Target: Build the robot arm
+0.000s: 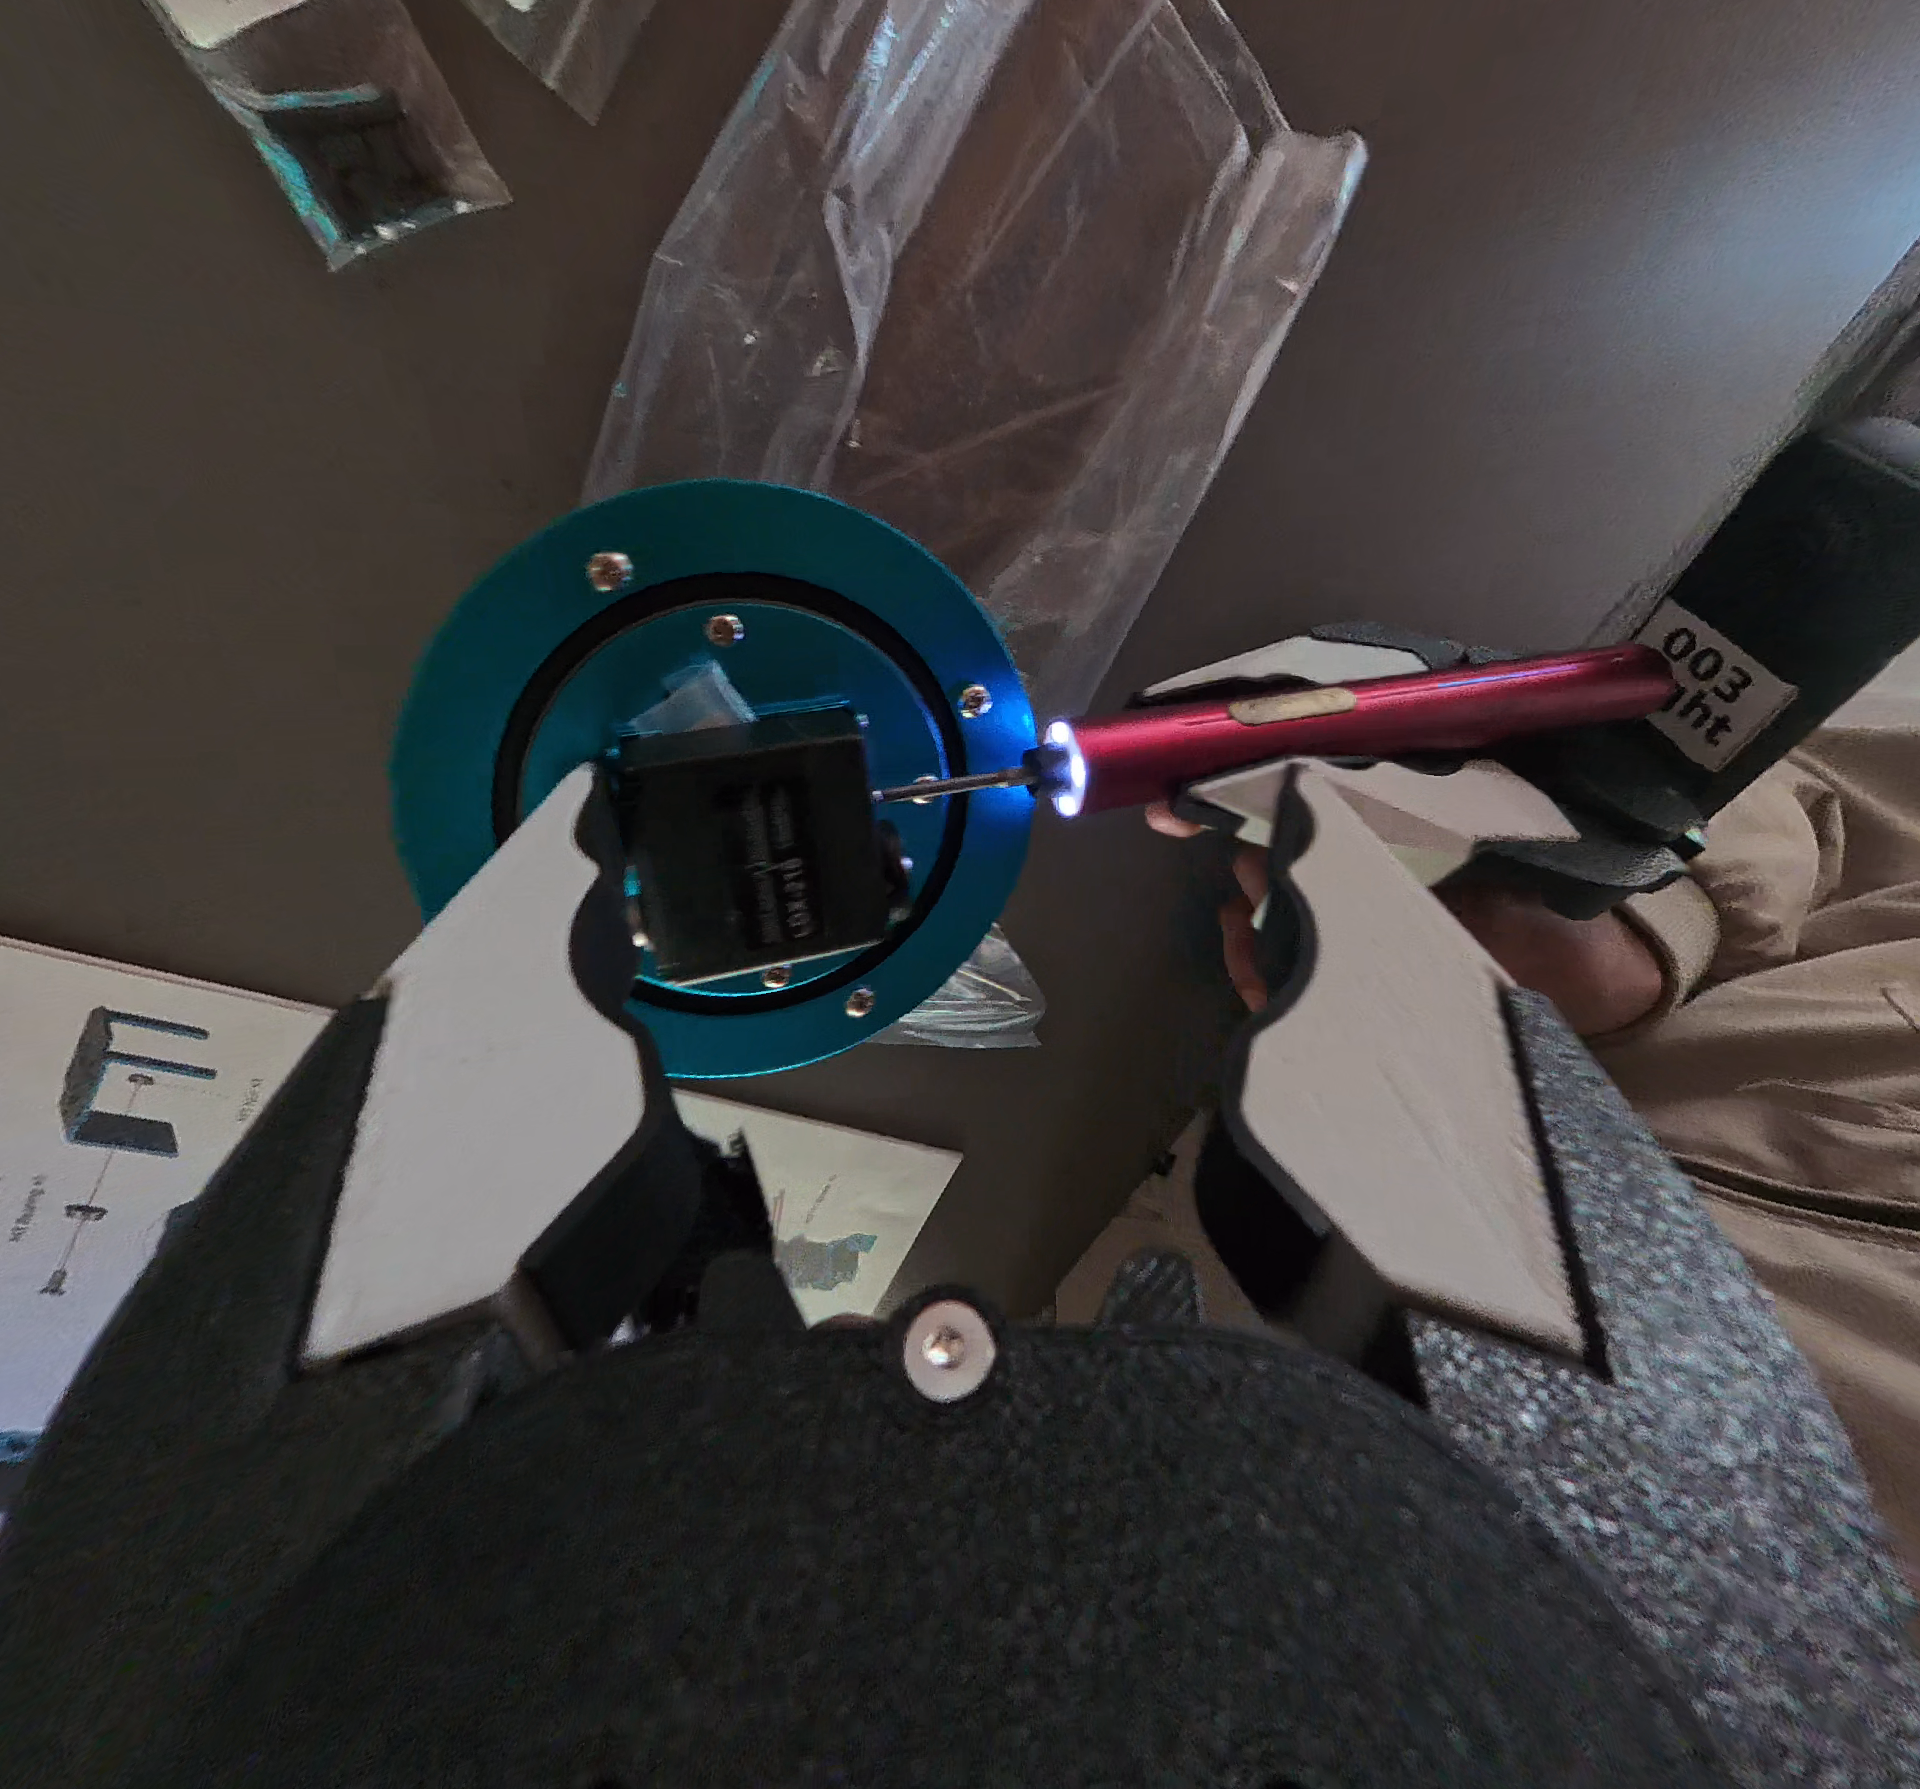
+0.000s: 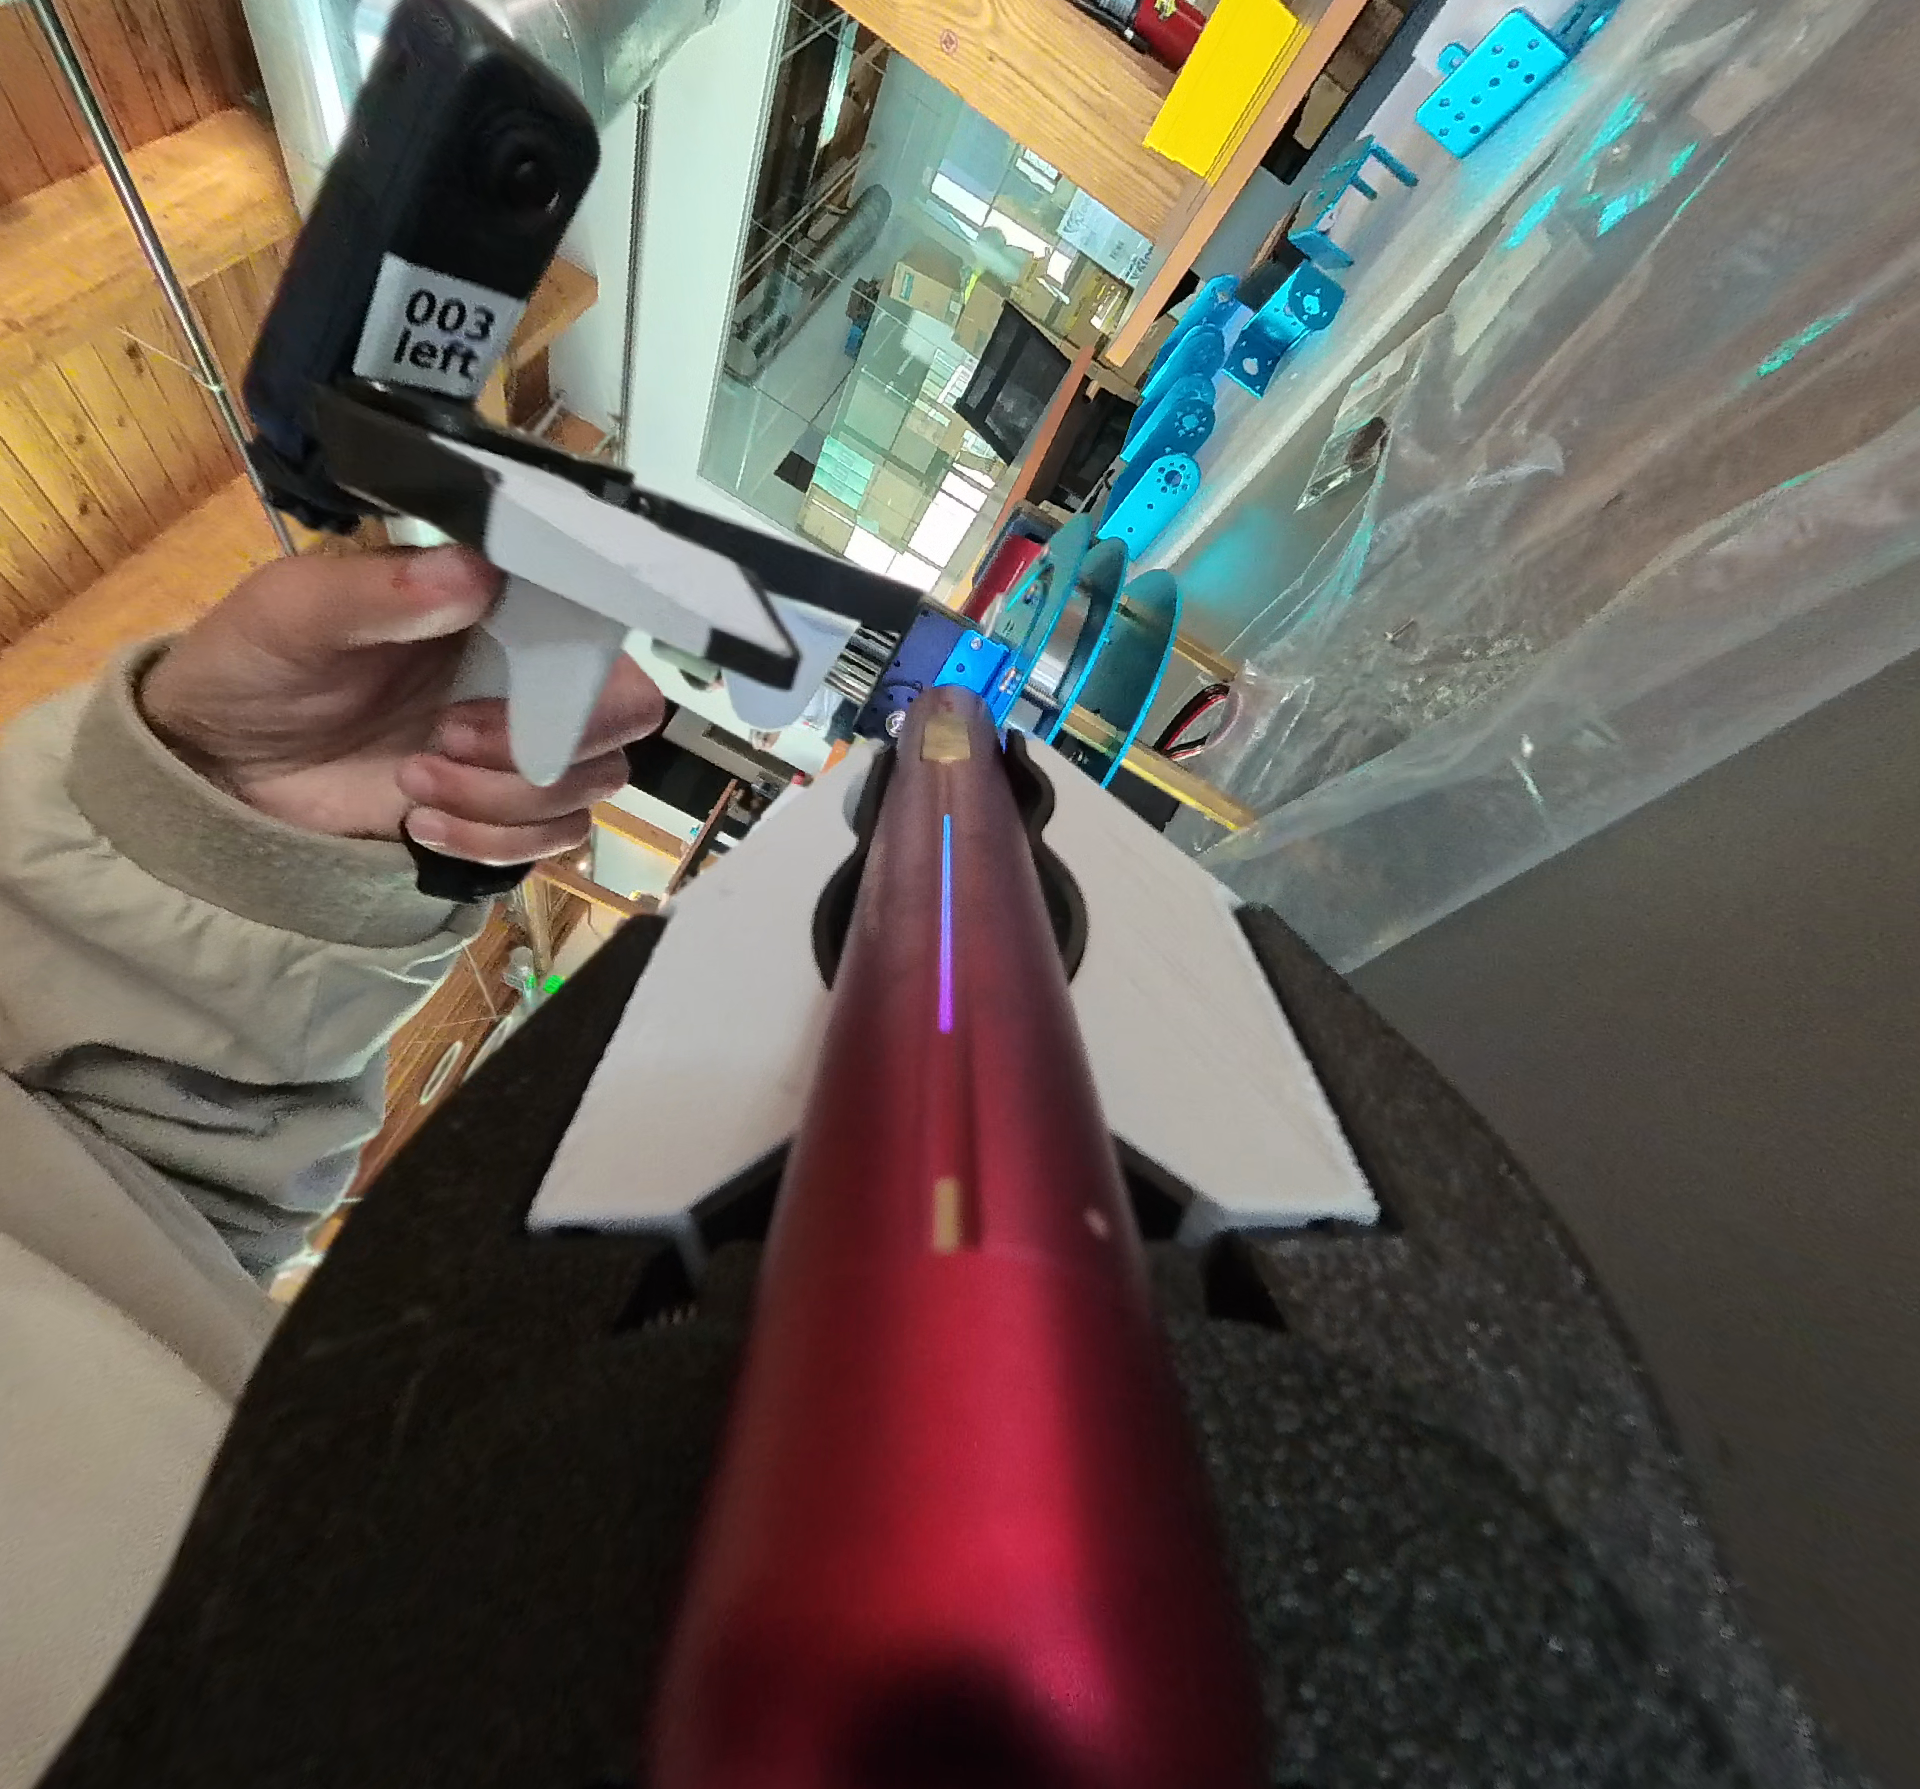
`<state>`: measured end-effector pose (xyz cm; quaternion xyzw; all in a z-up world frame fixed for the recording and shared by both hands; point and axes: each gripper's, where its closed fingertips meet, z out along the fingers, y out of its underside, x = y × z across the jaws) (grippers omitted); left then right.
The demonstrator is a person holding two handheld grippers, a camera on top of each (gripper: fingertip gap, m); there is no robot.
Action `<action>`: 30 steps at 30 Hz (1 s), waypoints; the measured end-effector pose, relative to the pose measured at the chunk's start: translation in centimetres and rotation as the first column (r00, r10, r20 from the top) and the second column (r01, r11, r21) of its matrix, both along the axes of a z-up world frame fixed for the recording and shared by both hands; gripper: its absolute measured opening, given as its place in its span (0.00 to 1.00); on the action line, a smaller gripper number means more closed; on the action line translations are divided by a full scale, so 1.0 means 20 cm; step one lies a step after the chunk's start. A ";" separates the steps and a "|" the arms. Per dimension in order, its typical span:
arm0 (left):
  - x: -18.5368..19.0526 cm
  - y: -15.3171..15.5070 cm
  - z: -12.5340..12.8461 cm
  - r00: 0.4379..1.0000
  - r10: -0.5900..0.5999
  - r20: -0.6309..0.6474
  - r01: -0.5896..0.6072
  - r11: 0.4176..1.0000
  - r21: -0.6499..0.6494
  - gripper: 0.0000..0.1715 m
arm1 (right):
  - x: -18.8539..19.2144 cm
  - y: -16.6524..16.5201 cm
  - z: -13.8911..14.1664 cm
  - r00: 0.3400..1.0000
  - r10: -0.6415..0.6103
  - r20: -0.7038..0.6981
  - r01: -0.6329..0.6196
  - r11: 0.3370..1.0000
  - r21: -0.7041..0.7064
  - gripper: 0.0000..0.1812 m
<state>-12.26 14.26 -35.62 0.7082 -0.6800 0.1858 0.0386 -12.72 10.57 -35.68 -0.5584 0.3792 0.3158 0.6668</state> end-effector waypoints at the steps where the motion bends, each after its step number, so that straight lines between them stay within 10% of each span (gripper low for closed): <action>1: 0.00 -0.01 -0.01 1.000 -0.006 -0.024 0.006 1.000 0.012 0.76 | 0.00 0.00 0.00 1.000 -0.003 0.013 0.003 1.000 -0.005 0.12; 30: 0.02 0.01 -0.07 0.997 0.052 -0.054 -0.040 0.981 0.191 0.79 | -0.01 0.01 0.01 0.998 -0.015 0.057 0.016 1.000 -0.012 0.11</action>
